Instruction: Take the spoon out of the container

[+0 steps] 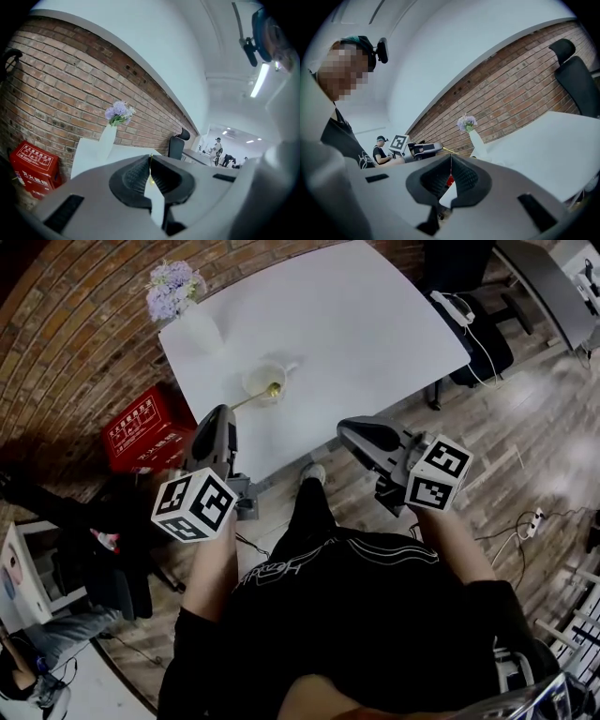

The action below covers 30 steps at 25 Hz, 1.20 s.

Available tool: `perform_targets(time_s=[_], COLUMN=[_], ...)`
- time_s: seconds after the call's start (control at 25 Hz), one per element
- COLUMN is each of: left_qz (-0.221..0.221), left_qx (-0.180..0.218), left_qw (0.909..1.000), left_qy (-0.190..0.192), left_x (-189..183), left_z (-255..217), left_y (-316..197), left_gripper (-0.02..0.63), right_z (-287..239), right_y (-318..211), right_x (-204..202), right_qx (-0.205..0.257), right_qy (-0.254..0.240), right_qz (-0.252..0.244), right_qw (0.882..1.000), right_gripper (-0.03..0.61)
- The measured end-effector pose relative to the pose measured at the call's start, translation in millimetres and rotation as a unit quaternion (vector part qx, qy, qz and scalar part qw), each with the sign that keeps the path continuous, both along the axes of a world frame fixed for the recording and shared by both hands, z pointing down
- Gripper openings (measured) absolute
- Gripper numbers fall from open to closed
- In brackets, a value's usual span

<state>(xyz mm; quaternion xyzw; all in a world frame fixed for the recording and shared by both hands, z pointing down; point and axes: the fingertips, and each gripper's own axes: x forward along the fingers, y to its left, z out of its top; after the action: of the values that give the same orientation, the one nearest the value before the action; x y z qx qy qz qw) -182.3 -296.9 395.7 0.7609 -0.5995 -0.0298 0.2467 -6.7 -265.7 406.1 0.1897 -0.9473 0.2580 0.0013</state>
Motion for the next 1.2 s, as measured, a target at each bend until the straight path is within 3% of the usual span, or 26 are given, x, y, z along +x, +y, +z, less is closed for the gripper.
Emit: perform_targets(time_s=[0.32, 0.68, 1.2], left_qz=[0.059, 0.118, 0.162], left_qx=[0.018, 0.022, 0.001], left_qw=[0.9977, 0.9926, 0.9868], left_qy=[0.029, -0.019, -0.011], left_x=[34, 76, 92], left_z=[-34, -26, -12], left_y=[59, 114, 133], left_gripper=[0.006, 0.006, 0.006], right_z=[-23, -33, -36], right_y=[38, 81, 90], right_x=[21, 34, 24], right_qx=[0.033, 0.048, 0.06], right_qy=[0.0, 0.006, 0.022], right_qz=[0.017, 0.021, 0.019], right_qw=[0.999, 0.999, 0.998], right_gripper=[-0.003, -0.003, -0.005])
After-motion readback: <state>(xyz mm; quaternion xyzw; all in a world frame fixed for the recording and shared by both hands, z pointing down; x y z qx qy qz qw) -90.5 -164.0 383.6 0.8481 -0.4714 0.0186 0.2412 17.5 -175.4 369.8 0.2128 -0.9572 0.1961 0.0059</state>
